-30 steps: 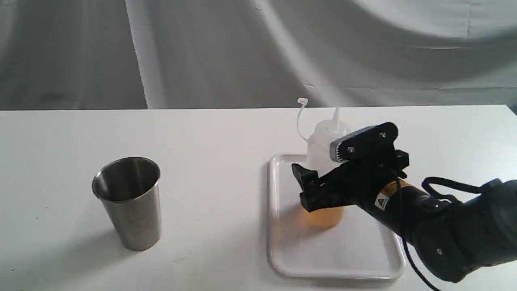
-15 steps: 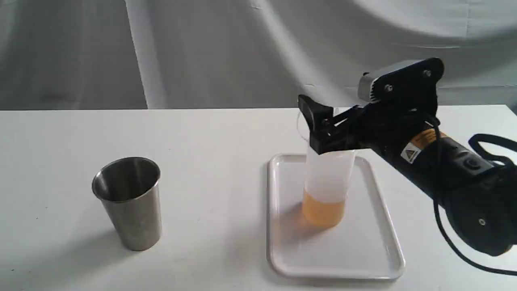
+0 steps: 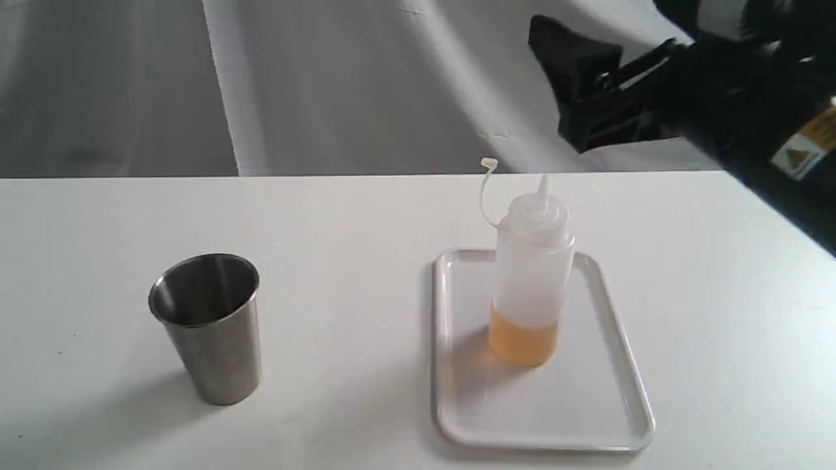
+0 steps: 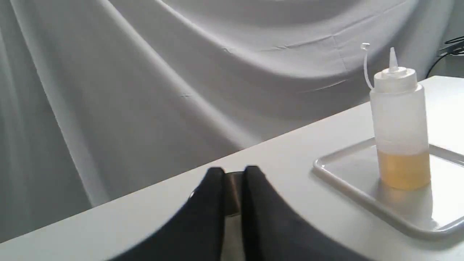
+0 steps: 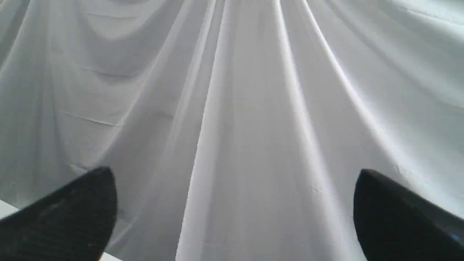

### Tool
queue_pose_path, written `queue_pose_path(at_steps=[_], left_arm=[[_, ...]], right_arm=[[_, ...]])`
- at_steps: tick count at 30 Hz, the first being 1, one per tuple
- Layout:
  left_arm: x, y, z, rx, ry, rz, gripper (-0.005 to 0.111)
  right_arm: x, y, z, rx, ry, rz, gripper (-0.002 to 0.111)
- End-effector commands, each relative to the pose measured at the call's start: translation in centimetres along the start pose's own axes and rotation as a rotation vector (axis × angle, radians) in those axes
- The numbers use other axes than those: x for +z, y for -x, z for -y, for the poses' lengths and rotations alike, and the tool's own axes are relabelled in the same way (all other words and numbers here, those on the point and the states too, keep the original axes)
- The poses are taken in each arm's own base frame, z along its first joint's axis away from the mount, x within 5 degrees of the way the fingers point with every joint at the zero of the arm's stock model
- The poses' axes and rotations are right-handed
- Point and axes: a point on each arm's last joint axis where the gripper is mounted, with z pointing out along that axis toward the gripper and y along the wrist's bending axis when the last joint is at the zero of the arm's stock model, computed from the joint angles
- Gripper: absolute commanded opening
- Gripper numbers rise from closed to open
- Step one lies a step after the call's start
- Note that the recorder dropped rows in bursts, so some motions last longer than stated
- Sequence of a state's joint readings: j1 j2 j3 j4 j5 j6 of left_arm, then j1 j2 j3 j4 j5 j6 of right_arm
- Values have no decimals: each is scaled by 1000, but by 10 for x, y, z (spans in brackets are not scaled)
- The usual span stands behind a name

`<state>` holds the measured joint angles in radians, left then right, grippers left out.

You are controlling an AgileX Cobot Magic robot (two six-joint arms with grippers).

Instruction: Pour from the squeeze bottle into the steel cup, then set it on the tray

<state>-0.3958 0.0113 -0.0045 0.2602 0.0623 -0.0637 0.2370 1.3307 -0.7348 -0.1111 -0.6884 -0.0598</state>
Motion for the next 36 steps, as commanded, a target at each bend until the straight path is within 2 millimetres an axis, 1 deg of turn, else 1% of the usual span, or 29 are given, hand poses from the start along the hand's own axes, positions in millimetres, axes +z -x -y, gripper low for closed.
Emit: queue_pose_path(at_steps=[1, 3, 6, 9, 12, 16, 21, 23, 24, 28, 30, 33, 36], left_arm=[[0, -1, 0, -5, 0, -5, 8], [0, -1, 0, -5, 0, -5, 8], [0, -1, 0, -5, 0, -5, 8], [0, -1, 0, -5, 0, -5, 8], [0, -1, 0, -5, 0, -5, 8], [0, -1, 0, -5, 0, -5, 8], [0, -1, 0, -5, 0, -5, 8], [0, -1, 0, -5, 0, -5, 8], [0, -1, 0, -5, 0, -5, 8], [0, -1, 0, -5, 0, -5, 8], [0, -1, 0, -5, 0, -5, 8], [0, -1, 0, -5, 0, -5, 8], [0, -1, 0, -5, 0, -5, 8]], right_arm=[[-20, 26, 5, -62, -9, -22, 78], [-31, 37, 6, -80, -10, -37, 71], [-53, 59, 7, -123, -10, -34, 59], [-79, 78, 9, -170, -19, -42, 48], [-106, 91, 12, -179, -42, -68, 38], [-135, 96, 14, -178, -65, -158, 24], [-173, 95, 16, -163, -92, -302, 4], [-186, 96, 16, -136, -95, -317, 0], [-191, 97, 15, -122, -94, -317, 0], [-204, 101, 14, -100, -99, -291, 0], [-208, 100, 14, -96, -100, -307, 0], [-212, 94, 14, -91, -98, -376, 0], [-212, 93, 14, -96, -96, -388, 0]])
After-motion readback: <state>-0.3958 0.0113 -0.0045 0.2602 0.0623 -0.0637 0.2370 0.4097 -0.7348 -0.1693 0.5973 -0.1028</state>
